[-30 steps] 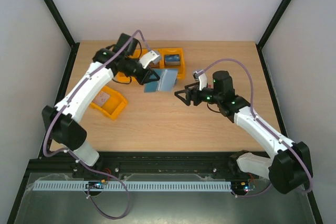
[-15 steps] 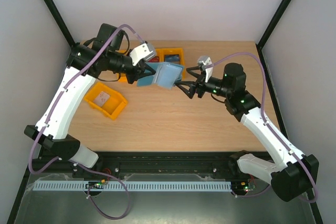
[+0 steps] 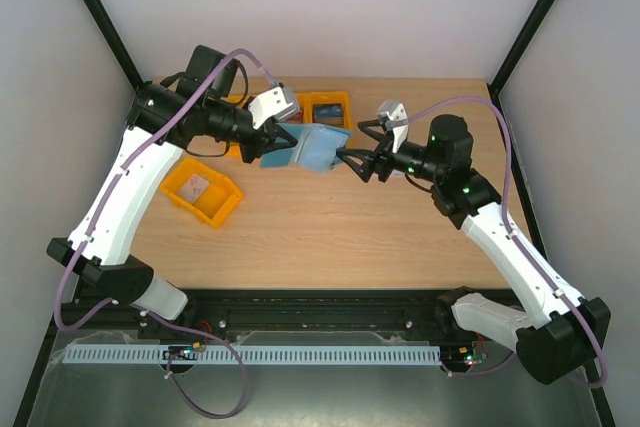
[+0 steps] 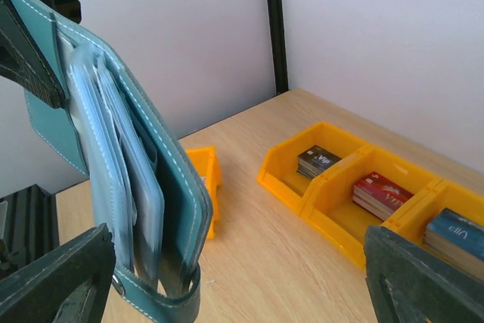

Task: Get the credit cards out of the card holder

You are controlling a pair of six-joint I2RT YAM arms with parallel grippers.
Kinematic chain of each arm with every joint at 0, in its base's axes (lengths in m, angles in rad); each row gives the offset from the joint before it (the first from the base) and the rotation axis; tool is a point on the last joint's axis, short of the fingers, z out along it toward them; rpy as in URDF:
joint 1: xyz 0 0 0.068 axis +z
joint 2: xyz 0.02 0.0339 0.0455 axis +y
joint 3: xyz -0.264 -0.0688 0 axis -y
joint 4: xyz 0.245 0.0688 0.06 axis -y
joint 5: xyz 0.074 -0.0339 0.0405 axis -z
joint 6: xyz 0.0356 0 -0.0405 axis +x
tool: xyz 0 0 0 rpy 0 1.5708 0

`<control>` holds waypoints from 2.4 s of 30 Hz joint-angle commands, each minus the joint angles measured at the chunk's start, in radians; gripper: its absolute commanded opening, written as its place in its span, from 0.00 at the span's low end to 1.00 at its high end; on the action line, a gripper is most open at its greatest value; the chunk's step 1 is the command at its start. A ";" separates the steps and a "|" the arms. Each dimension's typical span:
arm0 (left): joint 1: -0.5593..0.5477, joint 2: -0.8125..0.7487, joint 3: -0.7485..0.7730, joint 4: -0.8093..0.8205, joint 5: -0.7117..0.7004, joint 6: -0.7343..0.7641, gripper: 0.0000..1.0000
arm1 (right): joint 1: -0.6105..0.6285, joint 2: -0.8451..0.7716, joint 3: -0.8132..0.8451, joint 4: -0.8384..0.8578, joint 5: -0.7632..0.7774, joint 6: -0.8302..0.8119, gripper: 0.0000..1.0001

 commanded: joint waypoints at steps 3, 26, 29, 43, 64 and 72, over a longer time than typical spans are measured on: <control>-0.005 -0.021 0.031 -0.017 0.032 0.024 0.02 | -0.003 0.006 0.053 -0.084 -0.021 -0.085 0.89; -0.008 -0.017 0.032 -0.028 0.065 0.035 0.02 | -0.003 0.063 0.087 -0.035 -0.141 0.008 0.89; -0.010 -0.016 0.029 -0.028 0.071 0.035 0.02 | -0.002 0.069 0.077 0.024 -0.186 0.057 0.89; -0.010 -0.014 0.025 -0.018 0.069 0.027 0.02 | 0.064 0.105 0.073 0.119 -0.185 0.146 0.86; -0.010 -0.010 -0.048 0.119 -0.118 -0.111 0.95 | 0.117 0.206 0.151 0.087 0.046 0.297 0.02; -0.032 0.015 -0.104 0.188 -0.251 -0.152 0.99 | 0.170 0.228 0.192 0.099 0.088 0.332 0.02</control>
